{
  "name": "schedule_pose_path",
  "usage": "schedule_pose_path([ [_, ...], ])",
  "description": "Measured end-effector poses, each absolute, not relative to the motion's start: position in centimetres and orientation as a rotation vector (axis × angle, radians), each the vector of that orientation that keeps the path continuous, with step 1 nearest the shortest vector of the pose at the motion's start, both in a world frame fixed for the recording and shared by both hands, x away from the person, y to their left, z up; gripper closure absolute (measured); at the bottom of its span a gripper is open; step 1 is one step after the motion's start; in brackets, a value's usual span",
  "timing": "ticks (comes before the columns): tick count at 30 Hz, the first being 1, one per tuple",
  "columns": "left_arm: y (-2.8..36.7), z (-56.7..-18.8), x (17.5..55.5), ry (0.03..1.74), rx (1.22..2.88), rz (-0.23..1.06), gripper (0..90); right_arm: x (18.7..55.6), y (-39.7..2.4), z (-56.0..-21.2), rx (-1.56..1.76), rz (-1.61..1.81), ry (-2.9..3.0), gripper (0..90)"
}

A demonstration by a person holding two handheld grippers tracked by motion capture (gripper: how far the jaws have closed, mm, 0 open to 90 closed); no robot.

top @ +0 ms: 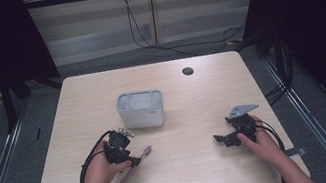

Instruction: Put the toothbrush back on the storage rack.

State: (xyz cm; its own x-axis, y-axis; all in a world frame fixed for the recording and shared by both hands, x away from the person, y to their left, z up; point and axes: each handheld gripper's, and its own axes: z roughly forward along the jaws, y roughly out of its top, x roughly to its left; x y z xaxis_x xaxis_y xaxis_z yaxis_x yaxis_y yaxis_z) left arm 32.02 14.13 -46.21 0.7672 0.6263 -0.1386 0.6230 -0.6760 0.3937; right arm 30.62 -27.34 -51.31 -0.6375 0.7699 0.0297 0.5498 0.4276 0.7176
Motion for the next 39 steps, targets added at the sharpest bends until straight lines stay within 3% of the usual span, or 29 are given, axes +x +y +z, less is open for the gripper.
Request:
schedule_pose_path([
  [27, 12.8, -47.2, 32.3, 0.964, 2.531, -0.029, 71.6, 30.6, -27.3, -51.3, 1.137, 1.029, 2.382, 10.0],
  [30, 12.8, -47.2, 32.4, 0.965, 2.541, -0.02, 81.8, 30.6, -27.3, -51.3, 1.136, 1.029, 2.382, 10.0],
  [39, 13.4, -46.6, 32.6, 0.979, 2.488, -0.003, 83.1, 30.6, -27.4, -51.3, 1.136, 1.029, 2.382, 10.0],
])
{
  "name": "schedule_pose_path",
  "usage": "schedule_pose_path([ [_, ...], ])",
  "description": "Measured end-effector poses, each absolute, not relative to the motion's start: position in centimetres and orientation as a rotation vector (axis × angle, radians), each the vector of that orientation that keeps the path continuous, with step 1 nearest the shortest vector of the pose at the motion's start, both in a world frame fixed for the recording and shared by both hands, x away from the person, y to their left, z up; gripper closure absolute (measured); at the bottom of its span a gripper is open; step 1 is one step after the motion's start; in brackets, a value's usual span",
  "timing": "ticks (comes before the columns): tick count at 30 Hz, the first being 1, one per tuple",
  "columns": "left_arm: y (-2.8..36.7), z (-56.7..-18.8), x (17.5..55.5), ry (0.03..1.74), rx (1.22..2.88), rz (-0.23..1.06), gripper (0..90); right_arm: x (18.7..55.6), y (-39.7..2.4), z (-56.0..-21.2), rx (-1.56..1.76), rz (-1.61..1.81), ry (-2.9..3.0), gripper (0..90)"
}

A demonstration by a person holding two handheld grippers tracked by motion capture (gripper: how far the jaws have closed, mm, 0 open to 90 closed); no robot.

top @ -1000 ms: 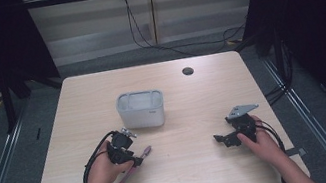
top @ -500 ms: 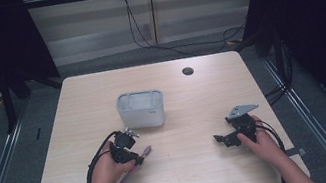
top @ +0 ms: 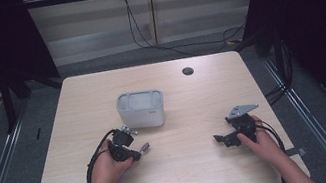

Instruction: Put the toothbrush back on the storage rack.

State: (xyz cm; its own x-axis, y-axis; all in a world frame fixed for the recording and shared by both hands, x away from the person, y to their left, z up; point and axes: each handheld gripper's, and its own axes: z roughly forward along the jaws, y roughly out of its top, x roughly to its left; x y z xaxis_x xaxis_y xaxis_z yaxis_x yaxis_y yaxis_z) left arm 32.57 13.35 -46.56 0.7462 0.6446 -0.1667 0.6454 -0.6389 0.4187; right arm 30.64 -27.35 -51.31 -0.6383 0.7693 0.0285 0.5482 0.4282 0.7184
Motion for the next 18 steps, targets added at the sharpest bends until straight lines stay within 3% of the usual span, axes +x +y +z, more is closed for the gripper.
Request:
schedule_pose_path([
  [18, 15.3, -43.1, 32.6, 0.956, 2.346, 0.061, 83.3, 30.6, -27.3, -51.3, 1.137, 1.028, 2.382, 10.0],
])
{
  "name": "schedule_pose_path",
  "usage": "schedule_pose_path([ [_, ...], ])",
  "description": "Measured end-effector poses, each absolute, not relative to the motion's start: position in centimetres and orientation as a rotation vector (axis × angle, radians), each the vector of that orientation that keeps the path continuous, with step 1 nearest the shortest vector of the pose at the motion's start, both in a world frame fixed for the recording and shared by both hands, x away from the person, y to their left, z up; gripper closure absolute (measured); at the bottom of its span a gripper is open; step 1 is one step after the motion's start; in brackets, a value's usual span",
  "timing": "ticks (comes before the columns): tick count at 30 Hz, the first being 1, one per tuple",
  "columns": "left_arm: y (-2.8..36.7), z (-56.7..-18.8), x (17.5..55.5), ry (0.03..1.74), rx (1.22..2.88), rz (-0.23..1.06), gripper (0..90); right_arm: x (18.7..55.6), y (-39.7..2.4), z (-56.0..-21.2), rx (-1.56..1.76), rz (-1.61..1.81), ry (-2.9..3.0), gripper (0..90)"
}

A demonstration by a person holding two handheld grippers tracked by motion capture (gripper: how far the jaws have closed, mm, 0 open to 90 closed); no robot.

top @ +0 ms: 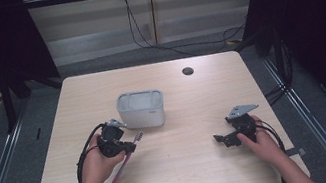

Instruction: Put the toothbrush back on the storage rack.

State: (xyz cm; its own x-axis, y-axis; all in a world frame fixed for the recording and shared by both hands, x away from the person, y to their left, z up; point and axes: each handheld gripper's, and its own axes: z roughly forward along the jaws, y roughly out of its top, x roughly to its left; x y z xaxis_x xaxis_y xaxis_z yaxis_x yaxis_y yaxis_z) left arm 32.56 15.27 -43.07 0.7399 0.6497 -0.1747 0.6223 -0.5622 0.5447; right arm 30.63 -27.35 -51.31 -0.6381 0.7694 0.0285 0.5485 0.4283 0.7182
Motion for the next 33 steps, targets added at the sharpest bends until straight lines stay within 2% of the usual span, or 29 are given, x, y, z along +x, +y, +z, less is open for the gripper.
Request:
schedule_pose_path([
  [33, 18.1, -39.4, 33.0, 0.993, 2.056, 0.131, 83.4, 30.6, -27.3, -51.3, 1.137, 1.029, 2.382, 10.0],
])
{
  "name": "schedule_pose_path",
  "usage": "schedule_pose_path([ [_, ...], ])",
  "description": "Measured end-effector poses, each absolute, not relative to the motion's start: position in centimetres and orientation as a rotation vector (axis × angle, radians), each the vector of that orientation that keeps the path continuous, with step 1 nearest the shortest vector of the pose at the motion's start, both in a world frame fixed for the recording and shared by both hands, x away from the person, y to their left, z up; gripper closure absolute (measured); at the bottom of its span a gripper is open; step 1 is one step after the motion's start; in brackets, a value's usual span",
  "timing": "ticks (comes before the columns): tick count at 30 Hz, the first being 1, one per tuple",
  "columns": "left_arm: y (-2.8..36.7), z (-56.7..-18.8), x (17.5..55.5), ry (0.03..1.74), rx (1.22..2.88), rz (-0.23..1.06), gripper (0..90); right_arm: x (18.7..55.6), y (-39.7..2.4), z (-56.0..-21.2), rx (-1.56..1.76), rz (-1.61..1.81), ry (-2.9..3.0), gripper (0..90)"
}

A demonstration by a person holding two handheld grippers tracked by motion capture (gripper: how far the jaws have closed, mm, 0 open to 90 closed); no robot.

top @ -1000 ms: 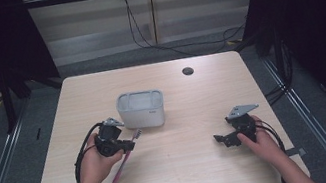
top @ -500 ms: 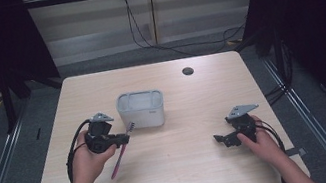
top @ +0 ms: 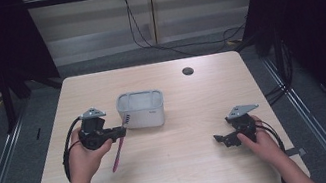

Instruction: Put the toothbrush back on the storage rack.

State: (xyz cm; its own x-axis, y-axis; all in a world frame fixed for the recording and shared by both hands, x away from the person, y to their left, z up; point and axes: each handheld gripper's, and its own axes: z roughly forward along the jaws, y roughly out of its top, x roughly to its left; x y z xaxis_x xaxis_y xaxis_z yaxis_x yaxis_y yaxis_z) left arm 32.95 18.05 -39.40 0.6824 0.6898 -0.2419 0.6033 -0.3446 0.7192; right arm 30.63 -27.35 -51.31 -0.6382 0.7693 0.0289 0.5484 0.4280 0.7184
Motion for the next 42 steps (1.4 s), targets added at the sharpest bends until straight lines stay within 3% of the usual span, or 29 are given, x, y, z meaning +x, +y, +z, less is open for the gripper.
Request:
schedule_pose_path([
  [42, 18.9, -36.2, 34.2, 1.012, 1.857, 0.267, 83.4, 30.6, -27.3, -51.3, 1.139, 1.028, 2.382, 10.0],
])
